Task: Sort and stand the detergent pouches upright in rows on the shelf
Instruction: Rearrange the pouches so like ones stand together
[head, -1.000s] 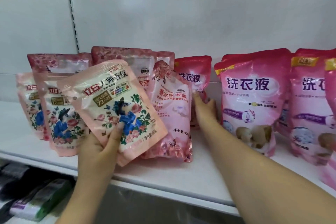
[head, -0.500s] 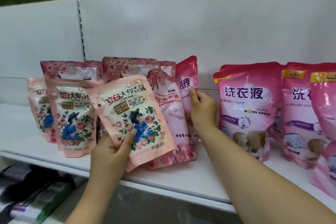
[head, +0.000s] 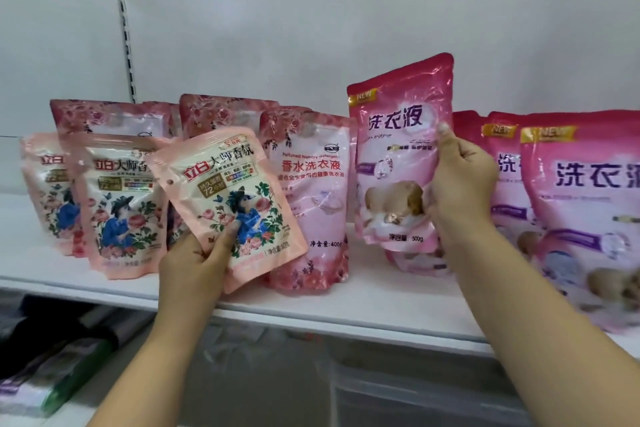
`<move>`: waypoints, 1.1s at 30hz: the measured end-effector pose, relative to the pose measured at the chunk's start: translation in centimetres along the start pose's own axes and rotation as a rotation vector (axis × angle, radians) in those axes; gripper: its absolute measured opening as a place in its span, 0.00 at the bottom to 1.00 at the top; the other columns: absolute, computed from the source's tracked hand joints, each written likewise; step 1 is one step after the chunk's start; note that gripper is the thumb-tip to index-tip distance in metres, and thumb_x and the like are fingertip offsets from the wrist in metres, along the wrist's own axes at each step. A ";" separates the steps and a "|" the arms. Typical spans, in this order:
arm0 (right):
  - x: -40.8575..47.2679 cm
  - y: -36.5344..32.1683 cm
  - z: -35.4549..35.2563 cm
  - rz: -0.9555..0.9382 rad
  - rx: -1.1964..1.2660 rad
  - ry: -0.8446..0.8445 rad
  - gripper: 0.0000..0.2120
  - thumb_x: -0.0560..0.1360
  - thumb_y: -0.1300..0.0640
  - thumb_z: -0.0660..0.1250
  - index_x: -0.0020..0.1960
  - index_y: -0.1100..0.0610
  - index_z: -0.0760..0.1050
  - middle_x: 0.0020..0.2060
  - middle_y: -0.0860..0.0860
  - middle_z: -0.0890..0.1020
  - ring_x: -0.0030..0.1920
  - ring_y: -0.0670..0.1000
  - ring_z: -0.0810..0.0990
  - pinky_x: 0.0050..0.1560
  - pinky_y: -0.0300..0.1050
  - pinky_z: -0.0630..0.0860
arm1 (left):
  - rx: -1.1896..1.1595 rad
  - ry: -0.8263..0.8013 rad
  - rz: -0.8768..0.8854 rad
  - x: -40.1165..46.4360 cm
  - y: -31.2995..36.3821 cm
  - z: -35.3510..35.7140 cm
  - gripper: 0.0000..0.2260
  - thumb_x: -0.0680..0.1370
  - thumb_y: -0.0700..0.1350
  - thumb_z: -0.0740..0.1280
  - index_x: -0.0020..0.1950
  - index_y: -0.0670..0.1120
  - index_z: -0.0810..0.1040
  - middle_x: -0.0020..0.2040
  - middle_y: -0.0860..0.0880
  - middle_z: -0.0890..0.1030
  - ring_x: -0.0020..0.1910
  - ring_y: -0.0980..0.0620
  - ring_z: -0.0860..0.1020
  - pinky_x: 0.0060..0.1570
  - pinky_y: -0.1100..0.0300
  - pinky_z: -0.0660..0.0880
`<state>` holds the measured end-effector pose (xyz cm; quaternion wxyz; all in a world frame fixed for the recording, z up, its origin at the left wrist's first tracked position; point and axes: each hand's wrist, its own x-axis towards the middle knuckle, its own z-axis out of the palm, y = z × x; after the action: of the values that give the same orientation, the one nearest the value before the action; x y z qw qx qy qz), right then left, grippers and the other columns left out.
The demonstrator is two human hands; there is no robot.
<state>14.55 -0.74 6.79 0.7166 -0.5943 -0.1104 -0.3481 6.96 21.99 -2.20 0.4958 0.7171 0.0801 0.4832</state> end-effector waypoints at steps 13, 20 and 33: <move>-1.4 2.0 -8.5 0.150 -0.006 0.112 0.18 0.79 0.48 0.58 0.32 0.52 0.68 0.31 0.48 0.71 0.37 0.51 0.71 0.44 0.48 0.69 | 0.045 -0.090 0.058 -0.1 -1.0 0.0 0.15 0.76 0.50 0.65 0.44 0.37 0.79 0.43 0.42 0.79 0.42 0.47 0.75 0.37 0.59 0.69; -3.8 1.0 -9.0 0.120 -0.198 -0.142 0.14 0.77 0.42 0.53 0.47 0.49 0.72 0.42 0.46 0.78 0.45 0.44 0.76 0.47 0.37 0.72 | 0.093 -0.117 0.103 -0.5 -1.0 0.3 0.20 0.75 0.52 0.66 0.27 0.43 0.69 0.37 0.38 0.76 0.37 0.43 0.73 0.38 0.54 0.66; -4.2 2.6 -10.6 0.333 -0.099 -0.343 0.47 0.43 0.30 0.75 0.55 0.54 0.74 0.47 0.52 0.84 0.50 0.54 0.82 0.54 0.52 0.76 | 0.067 -0.096 0.060 -0.6 -1.4 0.4 0.20 0.74 0.57 0.63 0.31 0.43 0.69 0.34 0.40 0.74 0.36 0.42 0.72 0.37 0.49 0.68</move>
<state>10.36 -8.93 -0.50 0.7048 -0.6892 -0.1137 -0.1240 7.47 22.11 -3.67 0.4600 0.7577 0.0505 0.4601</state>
